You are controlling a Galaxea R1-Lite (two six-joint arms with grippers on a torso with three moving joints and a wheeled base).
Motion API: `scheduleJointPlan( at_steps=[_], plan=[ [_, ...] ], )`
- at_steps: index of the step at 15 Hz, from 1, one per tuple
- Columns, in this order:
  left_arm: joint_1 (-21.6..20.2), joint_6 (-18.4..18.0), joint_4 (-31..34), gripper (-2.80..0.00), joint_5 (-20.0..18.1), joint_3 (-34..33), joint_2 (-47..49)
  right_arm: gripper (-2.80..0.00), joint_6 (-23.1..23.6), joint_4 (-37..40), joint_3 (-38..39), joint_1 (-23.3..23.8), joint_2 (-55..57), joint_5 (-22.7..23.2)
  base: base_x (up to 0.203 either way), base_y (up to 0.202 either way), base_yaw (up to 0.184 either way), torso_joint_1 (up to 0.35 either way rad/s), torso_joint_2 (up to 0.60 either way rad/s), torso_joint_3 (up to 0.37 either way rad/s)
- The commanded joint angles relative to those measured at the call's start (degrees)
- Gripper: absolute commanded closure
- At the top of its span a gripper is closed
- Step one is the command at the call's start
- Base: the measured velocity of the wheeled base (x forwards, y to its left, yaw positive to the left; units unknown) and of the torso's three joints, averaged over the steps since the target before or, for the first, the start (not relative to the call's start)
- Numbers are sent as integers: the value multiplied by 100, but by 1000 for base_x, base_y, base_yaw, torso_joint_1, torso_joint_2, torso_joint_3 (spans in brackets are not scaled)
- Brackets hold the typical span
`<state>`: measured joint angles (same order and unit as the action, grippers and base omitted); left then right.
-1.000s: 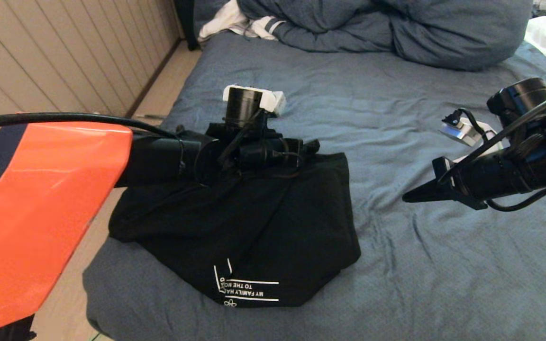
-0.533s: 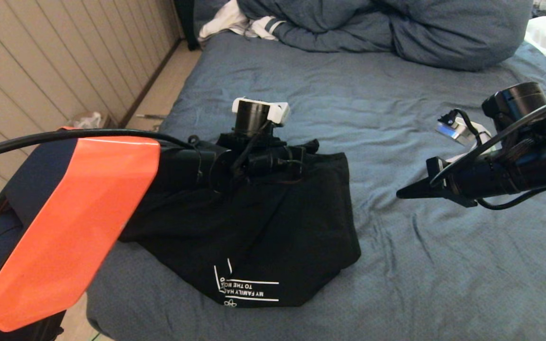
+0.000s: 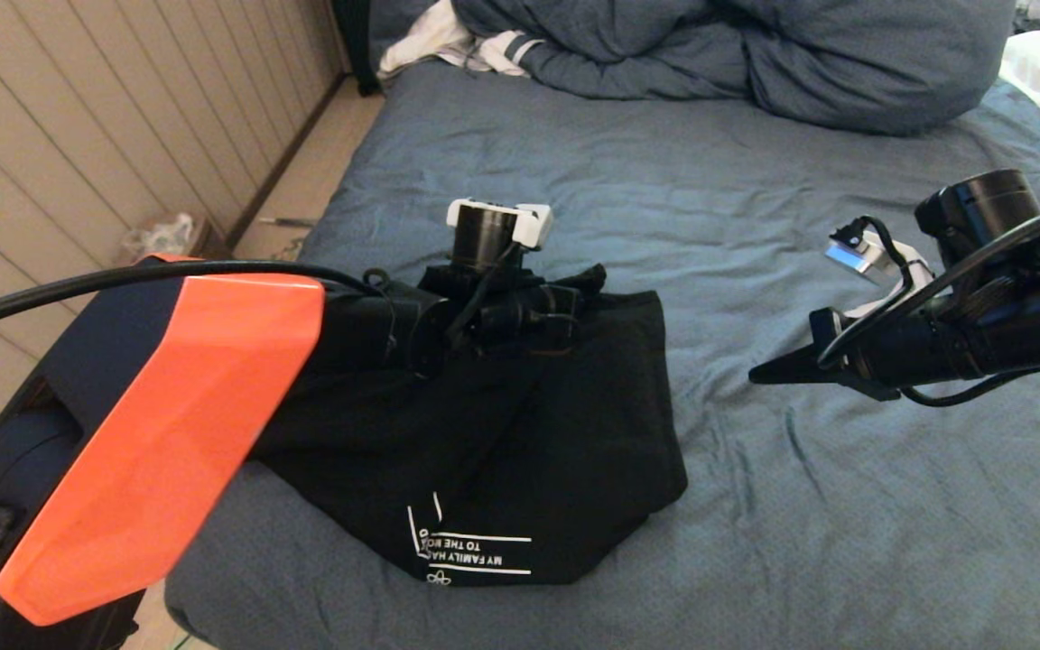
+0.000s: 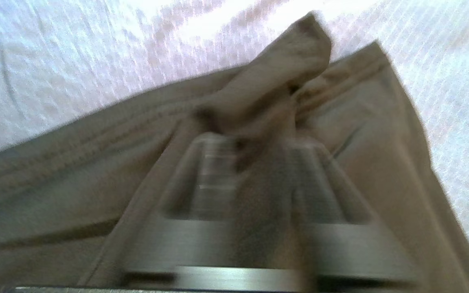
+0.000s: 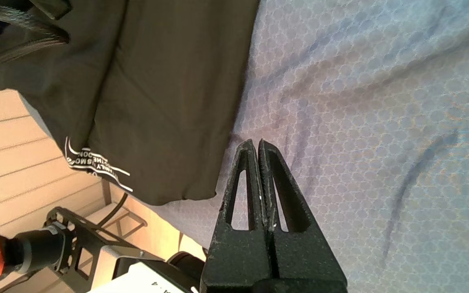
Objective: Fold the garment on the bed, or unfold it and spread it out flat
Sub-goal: Unford the black T-shirt
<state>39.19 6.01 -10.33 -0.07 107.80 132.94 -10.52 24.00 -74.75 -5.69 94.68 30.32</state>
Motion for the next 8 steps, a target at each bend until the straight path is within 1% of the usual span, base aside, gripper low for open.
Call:
scheduleJointPlan(
  at_steps=[1, 5, 8],
  plan=[
    [-24, 4, -5, 0, 7, -47, 48, 0, -3, 8, 41, -2, -3, 36, 0, 0, 0, 0, 0, 0],
    [-26, -65, -13, 0, 25, -49, 136, 0, -3, -1, 57, -2, 15, 89, 0, 0, 0, 0, 0, 0],
    [-26, -65, -5, 0, 25, -16, 7, 0, -3, -18, 57, -2, 7, 94, 0, 0, 0, 0, 0, 0]
  ],
)
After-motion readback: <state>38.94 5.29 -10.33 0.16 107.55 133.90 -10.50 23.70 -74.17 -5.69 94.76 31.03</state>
